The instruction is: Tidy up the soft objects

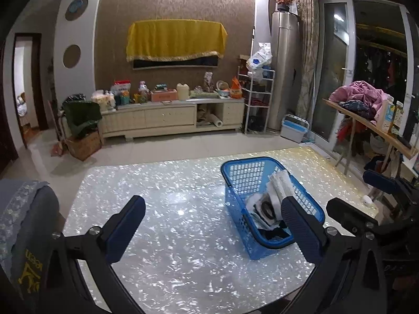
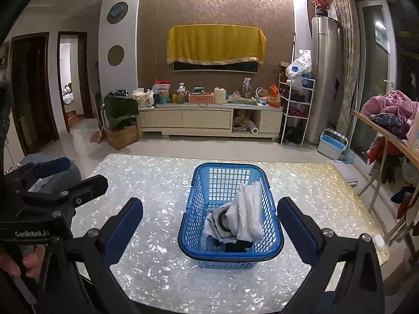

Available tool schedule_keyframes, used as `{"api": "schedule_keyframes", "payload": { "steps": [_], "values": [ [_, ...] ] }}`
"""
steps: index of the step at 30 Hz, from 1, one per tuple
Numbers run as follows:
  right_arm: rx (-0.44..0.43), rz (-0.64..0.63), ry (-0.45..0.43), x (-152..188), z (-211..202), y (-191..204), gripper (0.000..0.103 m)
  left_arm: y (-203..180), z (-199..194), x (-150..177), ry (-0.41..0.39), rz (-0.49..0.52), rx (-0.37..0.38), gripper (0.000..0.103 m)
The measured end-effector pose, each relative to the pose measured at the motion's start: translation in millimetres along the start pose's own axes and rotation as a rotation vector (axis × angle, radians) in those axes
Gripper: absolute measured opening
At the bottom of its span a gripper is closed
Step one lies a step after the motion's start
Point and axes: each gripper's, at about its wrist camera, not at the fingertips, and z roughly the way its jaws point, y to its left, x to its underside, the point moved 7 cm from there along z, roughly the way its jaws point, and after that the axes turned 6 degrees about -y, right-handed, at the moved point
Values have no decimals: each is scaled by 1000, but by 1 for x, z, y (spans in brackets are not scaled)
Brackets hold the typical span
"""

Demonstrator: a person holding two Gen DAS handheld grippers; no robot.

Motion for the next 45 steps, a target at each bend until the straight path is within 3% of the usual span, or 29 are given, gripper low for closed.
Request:
{"api": "schedule_keyframes", "payload": {
  "steps": [29,45],
  "values": [
    [-6,24,-8,2,-11,3,103,-4,-17,5,6,-2,-27,103],
    [4,31,5,1,-15,5,103,-7,-16,6,11,-1,-4,103]
  ]
}}
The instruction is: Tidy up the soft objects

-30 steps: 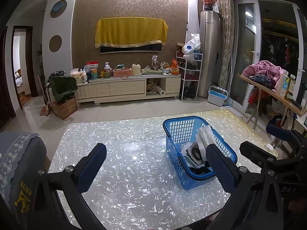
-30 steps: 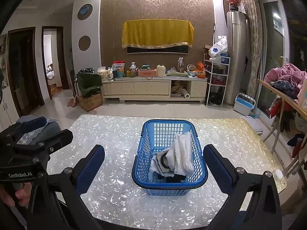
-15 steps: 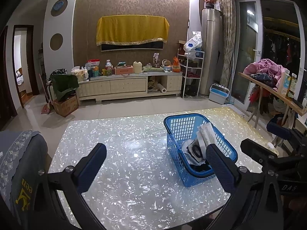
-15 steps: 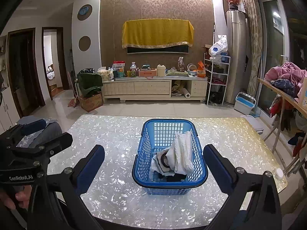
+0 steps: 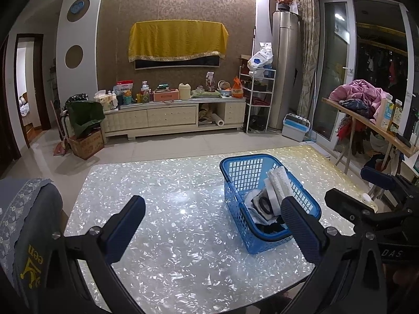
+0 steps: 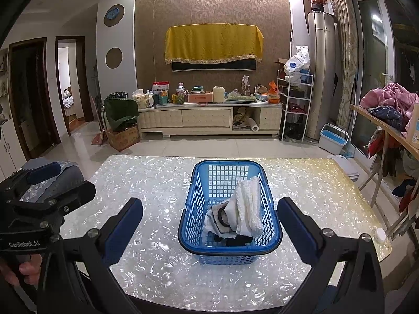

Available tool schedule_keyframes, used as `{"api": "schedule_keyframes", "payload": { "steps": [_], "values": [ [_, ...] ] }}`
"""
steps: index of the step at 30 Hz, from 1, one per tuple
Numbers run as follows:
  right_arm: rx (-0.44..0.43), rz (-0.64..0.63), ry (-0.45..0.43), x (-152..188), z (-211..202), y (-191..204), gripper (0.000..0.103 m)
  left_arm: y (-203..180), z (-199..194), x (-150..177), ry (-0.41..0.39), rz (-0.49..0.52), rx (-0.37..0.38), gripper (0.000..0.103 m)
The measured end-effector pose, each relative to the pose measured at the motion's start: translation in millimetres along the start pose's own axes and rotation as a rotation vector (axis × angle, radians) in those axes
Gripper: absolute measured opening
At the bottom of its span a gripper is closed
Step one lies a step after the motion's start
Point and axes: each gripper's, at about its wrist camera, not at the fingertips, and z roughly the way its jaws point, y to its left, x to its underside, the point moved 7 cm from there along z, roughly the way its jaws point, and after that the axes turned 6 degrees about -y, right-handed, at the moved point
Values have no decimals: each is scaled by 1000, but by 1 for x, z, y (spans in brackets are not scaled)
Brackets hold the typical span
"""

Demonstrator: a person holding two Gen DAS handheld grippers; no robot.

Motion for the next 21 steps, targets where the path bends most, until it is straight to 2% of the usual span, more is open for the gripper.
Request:
{"api": "schedule_keyframes", "payload": {
  "steps": [21],
  "values": [
    [1,5,10,1,-3,2,103,0,-1,3,12,-10,11,103]
  ]
}}
